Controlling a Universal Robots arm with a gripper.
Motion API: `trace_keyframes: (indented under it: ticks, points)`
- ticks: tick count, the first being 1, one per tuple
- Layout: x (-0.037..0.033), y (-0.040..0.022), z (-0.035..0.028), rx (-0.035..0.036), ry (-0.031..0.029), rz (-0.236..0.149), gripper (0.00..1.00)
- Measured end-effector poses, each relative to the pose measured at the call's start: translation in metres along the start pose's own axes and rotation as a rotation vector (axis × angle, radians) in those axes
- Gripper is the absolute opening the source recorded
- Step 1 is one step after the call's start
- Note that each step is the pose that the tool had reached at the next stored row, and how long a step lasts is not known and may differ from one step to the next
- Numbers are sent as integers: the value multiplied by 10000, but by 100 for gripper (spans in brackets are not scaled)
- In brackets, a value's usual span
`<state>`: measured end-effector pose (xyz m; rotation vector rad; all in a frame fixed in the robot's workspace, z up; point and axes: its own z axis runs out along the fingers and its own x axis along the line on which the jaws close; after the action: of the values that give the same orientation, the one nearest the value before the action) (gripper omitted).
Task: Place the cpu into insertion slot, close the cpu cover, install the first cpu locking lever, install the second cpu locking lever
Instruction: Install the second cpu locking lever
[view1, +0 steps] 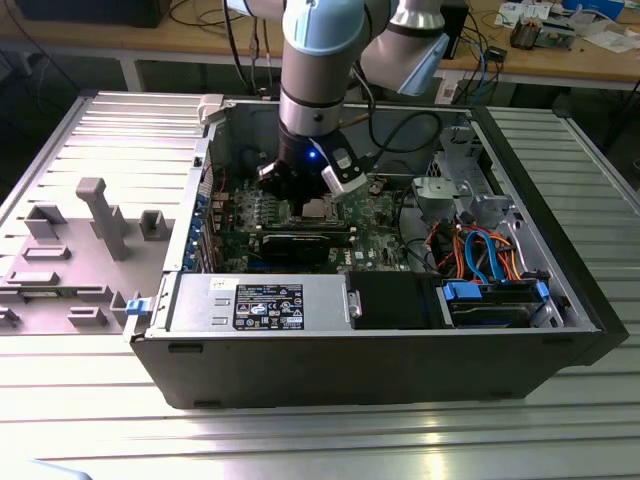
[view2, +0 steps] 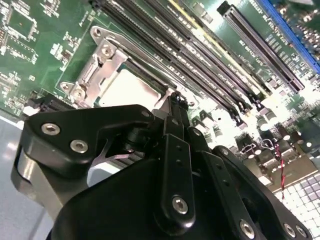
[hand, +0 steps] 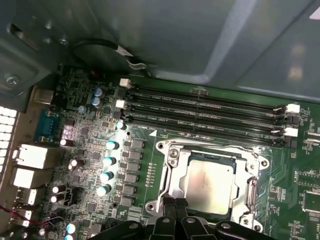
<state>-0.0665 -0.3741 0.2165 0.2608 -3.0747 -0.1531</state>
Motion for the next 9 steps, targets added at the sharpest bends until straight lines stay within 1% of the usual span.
trace_keyframes:
  ticks: [1, 3, 4, 5, 6, 9]
  points:
    - [-23, 11, 0, 56, 30, 6, 11]
    - [-44, 18, -2, 119, 51, 12, 11]
    - [-59, 23, -6, 169, 68, 16, 11]
    - [-65, 31, -25, 269, 86, 23, 11]
    - [-65, 38, -58, 343, 101, 27, 11]
    - [-62, 49, -158, 357, 101, 26, 11]
